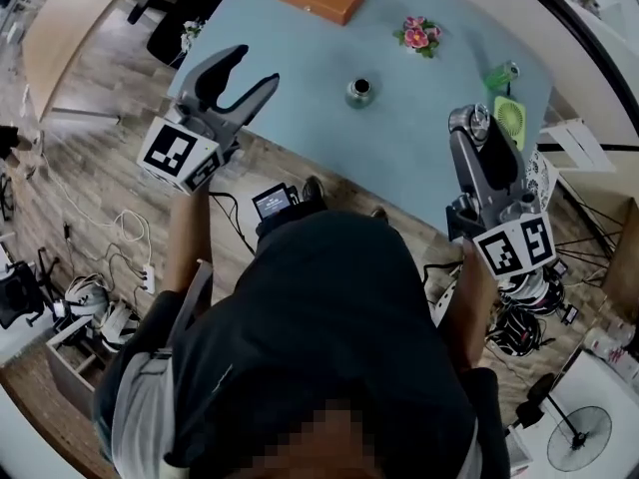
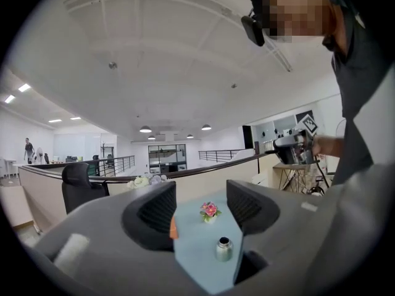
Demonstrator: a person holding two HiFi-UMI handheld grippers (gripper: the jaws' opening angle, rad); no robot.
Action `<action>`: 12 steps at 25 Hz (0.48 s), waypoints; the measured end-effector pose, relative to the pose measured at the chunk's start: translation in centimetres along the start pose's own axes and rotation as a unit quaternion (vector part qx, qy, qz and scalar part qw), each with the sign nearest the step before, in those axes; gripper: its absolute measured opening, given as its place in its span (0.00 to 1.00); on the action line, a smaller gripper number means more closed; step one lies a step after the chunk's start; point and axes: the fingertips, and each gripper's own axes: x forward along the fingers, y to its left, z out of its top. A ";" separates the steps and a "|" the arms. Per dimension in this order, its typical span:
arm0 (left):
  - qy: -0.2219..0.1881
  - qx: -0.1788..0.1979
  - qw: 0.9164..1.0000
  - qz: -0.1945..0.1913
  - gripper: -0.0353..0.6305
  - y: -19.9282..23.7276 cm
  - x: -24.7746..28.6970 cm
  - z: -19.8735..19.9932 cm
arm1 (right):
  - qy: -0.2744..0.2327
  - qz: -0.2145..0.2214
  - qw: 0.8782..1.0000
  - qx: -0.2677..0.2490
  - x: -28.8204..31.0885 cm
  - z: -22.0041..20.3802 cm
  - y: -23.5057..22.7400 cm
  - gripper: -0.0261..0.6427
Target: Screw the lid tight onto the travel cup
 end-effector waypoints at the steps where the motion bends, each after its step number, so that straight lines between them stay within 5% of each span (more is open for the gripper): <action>1: -0.004 0.004 1.000 -0.007 0.51 0.6 0.1 -0.4 | 0.000 -0.005 1.000 0.000 0.4 -0.1 0.3 0.39; 12: -0.011 0.002 0.999 -0.040 0.51 4.8 0.2 -2.7 | 0.013 -0.029 0.999 0.000 3.5 -1.0 2.5 0.39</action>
